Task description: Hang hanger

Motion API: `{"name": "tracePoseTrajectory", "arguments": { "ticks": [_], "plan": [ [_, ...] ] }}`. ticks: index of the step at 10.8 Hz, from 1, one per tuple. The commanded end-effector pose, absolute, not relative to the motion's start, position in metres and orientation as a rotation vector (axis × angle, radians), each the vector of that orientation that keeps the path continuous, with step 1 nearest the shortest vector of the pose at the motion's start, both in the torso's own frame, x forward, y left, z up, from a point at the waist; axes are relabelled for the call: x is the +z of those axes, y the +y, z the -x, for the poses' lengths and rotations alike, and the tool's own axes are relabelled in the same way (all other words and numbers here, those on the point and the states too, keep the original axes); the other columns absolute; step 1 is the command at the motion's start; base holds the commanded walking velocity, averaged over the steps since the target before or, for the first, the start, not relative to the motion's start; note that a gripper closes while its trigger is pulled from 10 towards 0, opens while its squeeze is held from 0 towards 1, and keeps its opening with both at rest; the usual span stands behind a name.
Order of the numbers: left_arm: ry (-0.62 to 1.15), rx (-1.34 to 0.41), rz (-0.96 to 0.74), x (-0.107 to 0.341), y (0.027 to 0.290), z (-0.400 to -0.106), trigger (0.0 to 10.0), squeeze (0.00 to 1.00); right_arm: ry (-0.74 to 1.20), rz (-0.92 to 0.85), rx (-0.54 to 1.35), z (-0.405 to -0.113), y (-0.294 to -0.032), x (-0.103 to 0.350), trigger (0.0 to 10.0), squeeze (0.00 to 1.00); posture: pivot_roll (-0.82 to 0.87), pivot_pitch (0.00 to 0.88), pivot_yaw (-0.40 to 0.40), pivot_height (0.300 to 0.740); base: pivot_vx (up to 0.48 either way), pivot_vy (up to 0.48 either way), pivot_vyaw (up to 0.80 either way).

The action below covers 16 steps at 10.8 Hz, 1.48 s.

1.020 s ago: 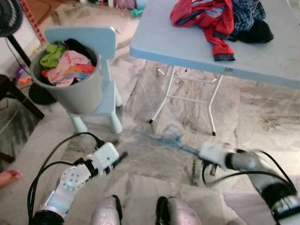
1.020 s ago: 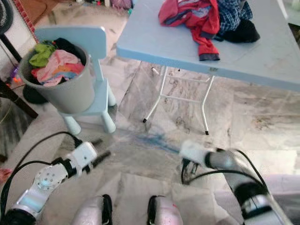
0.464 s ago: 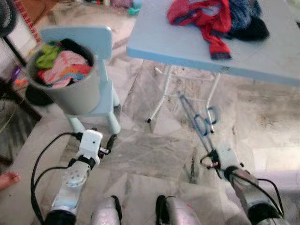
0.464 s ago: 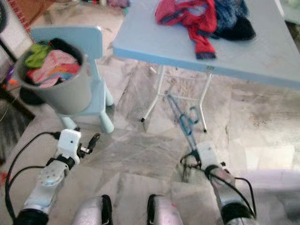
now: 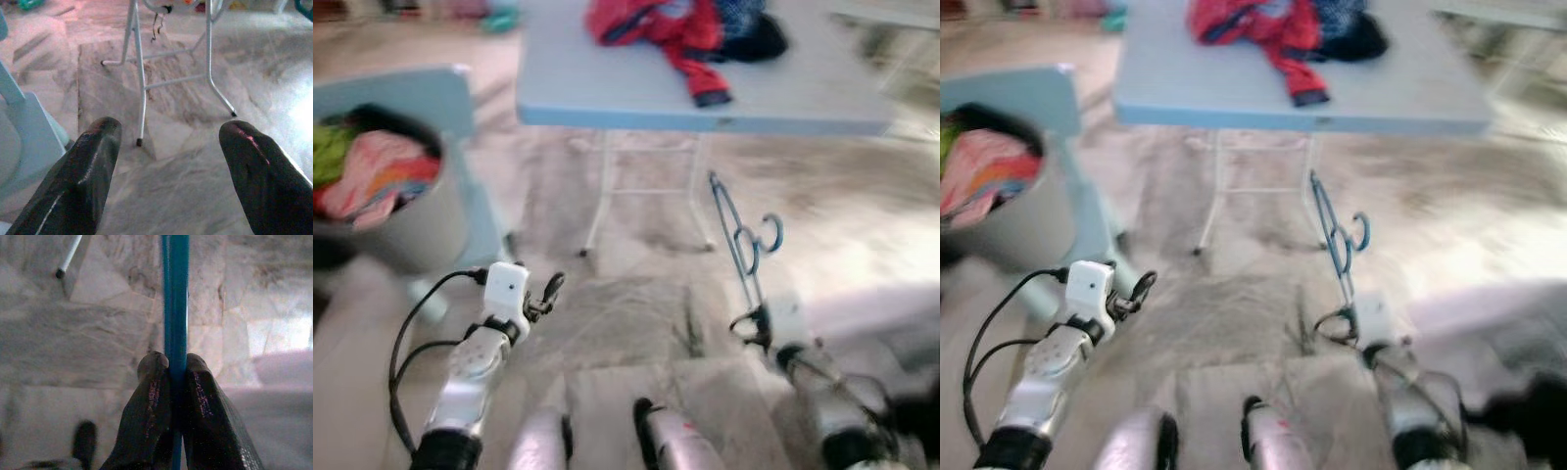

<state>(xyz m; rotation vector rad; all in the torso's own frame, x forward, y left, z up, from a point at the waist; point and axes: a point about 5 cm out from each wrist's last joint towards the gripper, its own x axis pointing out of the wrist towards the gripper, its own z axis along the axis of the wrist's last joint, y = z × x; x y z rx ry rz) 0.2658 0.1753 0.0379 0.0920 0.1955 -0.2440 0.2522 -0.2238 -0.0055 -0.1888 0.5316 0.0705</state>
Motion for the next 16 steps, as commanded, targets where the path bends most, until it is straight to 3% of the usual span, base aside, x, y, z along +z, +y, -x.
{"name": "tracePoseTrajectory", "arguments": {
  "ticks": [1,8,16],
  "plan": [
    [0.199,-0.259,-0.078,0.039,0.172,-0.267,10.0,0.00,0.531,0.179,0.030,-0.250,-0.231,-0.004,10.0,0.00,-0.04,0.175,-0.055,0.740,0.000,0.442,-0.80],
    [0.202,-0.321,-0.056,0.041,0.170,-0.271,10.0,0.00,0.430,0.074,-0.145,-0.257,-0.233,0.011,10.0,0.00,-0.04,0.168,-0.050,0.740,0.087,0.424,-0.68],
    [0.216,-0.390,-0.068,0.039,0.167,-0.271,10.0,0.00,0.458,0.013,-0.476,-0.244,-0.255,0.009,10.0,0.00,-0.04,0.168,-0.045,0.740,0.430,0.000,-0.80]
  ]
}}
